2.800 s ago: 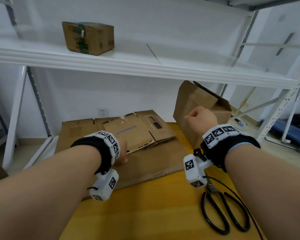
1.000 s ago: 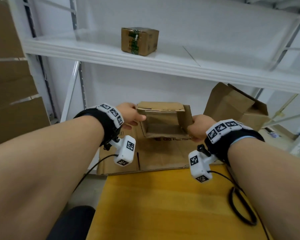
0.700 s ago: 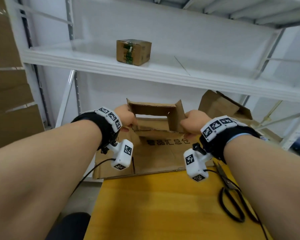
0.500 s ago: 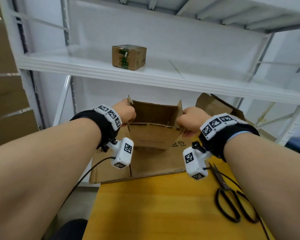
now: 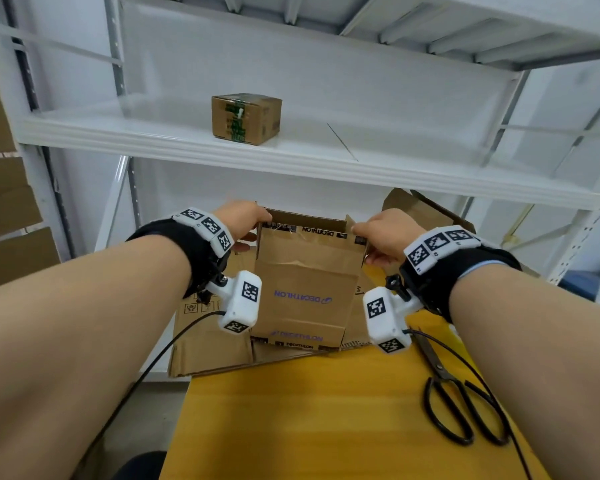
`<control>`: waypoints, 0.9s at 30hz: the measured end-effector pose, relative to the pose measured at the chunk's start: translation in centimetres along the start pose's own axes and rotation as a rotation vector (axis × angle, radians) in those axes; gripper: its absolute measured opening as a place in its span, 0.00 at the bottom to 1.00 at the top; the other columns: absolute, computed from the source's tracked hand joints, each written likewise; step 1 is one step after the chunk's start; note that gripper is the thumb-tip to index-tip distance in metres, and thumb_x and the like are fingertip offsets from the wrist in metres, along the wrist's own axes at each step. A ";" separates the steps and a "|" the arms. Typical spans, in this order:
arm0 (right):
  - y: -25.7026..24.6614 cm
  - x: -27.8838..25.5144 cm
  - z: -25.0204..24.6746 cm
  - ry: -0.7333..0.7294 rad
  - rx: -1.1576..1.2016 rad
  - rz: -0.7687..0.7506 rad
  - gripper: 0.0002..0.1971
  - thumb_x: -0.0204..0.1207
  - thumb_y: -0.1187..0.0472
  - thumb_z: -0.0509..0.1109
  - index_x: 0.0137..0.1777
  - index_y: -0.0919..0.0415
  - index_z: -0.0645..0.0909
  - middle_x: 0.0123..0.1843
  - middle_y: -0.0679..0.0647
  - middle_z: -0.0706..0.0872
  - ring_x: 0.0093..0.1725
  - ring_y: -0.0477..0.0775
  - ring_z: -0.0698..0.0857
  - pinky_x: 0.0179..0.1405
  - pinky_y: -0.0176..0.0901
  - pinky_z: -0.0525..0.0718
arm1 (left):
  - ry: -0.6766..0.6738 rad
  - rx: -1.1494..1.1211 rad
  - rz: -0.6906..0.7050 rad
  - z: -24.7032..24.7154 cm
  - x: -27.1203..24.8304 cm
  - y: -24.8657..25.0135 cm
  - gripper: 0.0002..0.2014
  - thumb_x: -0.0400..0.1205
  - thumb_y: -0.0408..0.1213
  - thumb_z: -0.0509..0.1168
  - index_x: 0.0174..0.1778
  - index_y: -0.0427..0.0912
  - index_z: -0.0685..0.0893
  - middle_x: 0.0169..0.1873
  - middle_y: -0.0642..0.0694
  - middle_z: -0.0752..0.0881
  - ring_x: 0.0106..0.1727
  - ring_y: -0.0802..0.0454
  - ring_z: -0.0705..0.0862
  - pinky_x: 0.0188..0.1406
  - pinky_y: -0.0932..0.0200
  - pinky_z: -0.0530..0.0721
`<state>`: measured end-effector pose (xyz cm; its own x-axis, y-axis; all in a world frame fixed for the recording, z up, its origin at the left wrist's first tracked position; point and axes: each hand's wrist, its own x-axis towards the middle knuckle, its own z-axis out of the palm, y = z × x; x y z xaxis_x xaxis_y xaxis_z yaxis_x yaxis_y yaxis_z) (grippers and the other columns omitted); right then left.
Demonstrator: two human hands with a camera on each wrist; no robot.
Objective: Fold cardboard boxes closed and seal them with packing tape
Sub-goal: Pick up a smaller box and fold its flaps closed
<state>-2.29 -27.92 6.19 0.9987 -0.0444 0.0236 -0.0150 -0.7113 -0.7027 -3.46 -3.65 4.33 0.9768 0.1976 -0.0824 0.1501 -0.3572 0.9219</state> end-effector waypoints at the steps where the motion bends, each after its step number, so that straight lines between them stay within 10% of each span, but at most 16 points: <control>1: 0.0 0.1 0.0 0.012 -0.012 -0.007 0.18 0.82 0.51 0.72 0.52 0.71 0.86 0.33 0.61 0.89 0.30 0.57 0.89 0.31 0.45 0.89 | -0.007 -0.032 -0.010 -0.2 0.0 -0.1 0.16 0.83 0.44 0.65 0.63 0.40 0.82 0.64 0.39 0.84 0.49 0.47 0.84 0.36 0.54 0.81; 12: -0.1 -0.1 -1.0 0.050 -0.178 -0.117 0.15 0.85 0.57 0.68 0.59 0.68 0.89 0.53 0.64 0.92 0.49 0.66 0.92 0.53 0.56 0.92 | -0.014 -0.137 0.077 -0.7 -0.4 -0.2 0.18 0.85 0.50 0.62 0.65 0.42 0.81 0.64 0.43 0.82 0.51 0.49 0.81 0.48 0.53 0.80; 17: 0.2 -0.2 -1.4 0.077 -0.148 -0.115 0.11 0.85 0.53 0.70 0.58 0.56 0.90 0.50 0.54 0.90 0.47 0.59 0.91 0.53 0.55 0.92 | 0.009 0.102 0.113 -1.2 -0.4 0.2 0.22 0.83 0.44 0.67 0.71 0.39 0.79 0.65 0.43 0.80 0.68 0.43 0.78 0.64 0.48 0.76; 27: -0.5 0.3 -0.9 0.122 -0.098 -0.163 0.15 0.82 0.53 0.73 0.65 0.56 0.84 0.56 0.53 0.88 0.52 0.54 0.90 0.59 0.50 0.89 | 0.063 0.165 0.059 -0.4 -0.6 1.9 0.03 0.81 0.31 0.65 0.49 0.37 0.78 0.50 0.39 0.78 0.50 0.43 0.77 0.43 0.56 0.82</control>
<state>-1.98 -28.22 7.14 0.9752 -0.0032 0.2214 0.1359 -0.7807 -0.6099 -3.86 -4.09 6.34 0.9740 0.2264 -0.0016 0.1208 -0.5139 0.8493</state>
